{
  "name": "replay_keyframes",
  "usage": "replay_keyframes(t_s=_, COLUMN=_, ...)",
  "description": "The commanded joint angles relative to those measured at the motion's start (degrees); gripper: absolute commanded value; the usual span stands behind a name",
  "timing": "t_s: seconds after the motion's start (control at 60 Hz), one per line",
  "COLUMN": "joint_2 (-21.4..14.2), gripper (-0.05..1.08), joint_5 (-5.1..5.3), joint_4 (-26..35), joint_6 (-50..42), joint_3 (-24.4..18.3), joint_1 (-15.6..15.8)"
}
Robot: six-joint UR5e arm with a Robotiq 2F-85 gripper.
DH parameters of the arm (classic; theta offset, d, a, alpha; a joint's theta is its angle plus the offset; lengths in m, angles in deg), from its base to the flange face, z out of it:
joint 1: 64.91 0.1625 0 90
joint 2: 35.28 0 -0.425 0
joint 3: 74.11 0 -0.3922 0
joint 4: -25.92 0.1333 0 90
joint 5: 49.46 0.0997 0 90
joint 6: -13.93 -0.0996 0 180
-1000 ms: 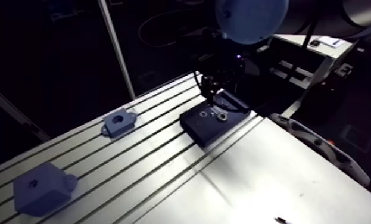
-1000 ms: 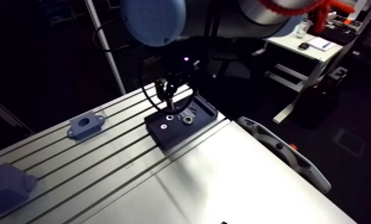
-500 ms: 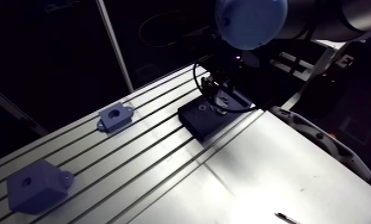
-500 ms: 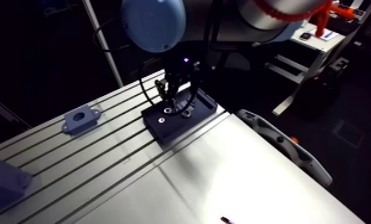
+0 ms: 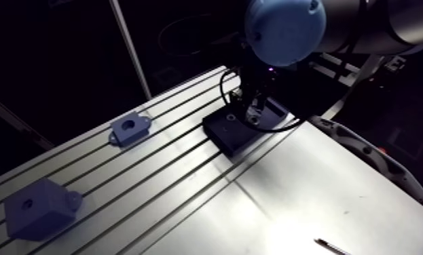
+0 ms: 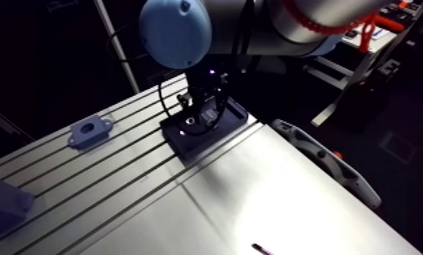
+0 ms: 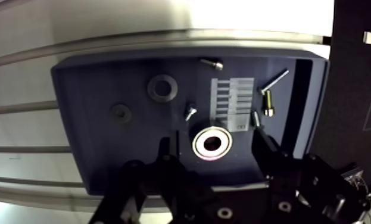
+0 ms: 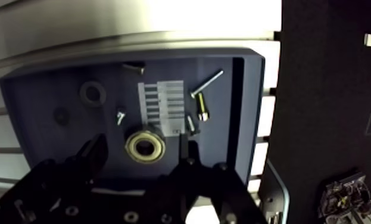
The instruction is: Pick up the bearing and press it into the housing until flush.
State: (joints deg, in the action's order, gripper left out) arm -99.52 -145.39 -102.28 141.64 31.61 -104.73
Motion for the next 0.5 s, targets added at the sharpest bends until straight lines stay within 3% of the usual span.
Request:
replay_keyframes(t_s=0.017, joint_2=0.31, gripper=0.33, joint_5=0.00, joint_4=-0.87, joint_6=-0.04, joint_3=0.50, joint_1=-0.01)
replay_keyframes(t_s=0.5, joint_2=1.01, gripper=0.37, joint_5=0.00, joint_4=-0.96, joint_6=0.05, joint_3=0.94, joint_1=-0.36)
